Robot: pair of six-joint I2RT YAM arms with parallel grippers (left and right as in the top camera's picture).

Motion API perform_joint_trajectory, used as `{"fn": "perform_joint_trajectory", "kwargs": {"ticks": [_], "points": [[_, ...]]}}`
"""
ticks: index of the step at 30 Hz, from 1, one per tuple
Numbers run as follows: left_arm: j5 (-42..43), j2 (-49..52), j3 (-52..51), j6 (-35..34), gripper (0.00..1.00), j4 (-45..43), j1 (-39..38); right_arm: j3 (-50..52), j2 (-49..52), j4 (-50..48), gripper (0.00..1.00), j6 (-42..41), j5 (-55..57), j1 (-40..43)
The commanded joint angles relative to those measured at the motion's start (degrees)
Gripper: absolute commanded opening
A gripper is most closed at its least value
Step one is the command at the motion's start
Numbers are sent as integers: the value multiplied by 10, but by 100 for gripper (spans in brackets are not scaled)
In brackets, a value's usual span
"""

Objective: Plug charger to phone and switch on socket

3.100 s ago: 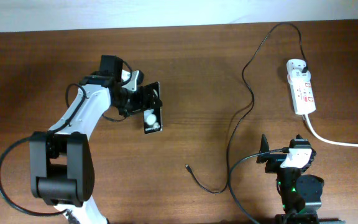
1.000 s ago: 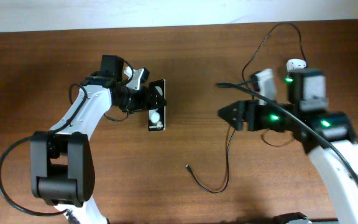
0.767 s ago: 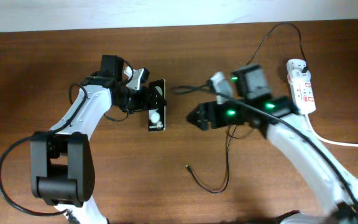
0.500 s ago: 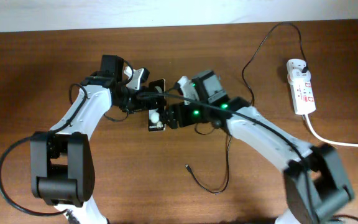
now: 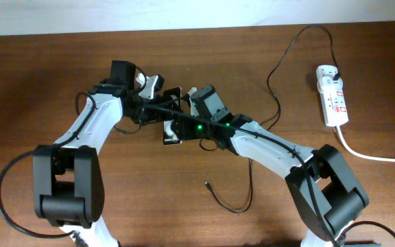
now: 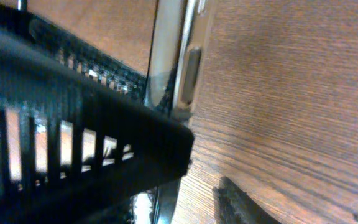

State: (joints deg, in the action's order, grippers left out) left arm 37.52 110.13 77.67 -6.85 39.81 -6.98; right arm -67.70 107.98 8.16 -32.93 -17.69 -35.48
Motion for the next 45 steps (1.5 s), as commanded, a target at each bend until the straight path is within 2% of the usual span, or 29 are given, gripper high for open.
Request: {"fn": "perform_joint_trajectory", "kwargs": {"ticks": [1,13,17,18,19,21,23,27,28,31,32,34,36,40,45], "points": [[17,-13,0,7,74,-2,1,-7,4,-3,33,-6,2,-2],[17,-13,0,7,75,-2,1,-7,4,-10,21,-6,-56,-2],[17,-13,0,8,79,-1,0,-7,4,-2,17,-6,-61,-1],[17,-13,0,8,82,-1,0,-7,4,0,13,-6,-63,-1],[18,-13,0,7,86,-1,0,-7,4,0,4,-6,-75,-1],[33,-13,0,8,88,-3,2,-7,3,-1,4,-6,-93,3],[71,-16,1,12,88,-8,7,-7,-2,-2,4,-5,-123,14],[205,-38,1,29,87,-31,30,-7,-29,-23,4,26,-242,55],[264,-53,1,46,86,-43,46,-7,-37,-56,4,27,-316,72],[350,-69,1,68,84,-63,57,-7,-38,-134,4,26,-434,90],[421,-72,1,94,84,-82,57,-7,-38,-172,4,26,-475,95],[525,-73,1,97,76,-120,57,-7,-38,-205,4,16,-496,101],[527,-76,1,90,69,-126,57,-7,-38,-211,4,9,-496,107],[527,-76,1,91,69,-134,58,-7,-38,-237,4,4,-495,122],[527,-77,1,91,72,-141,71,-7,-38,-277,4,-56,-493,156]]}}
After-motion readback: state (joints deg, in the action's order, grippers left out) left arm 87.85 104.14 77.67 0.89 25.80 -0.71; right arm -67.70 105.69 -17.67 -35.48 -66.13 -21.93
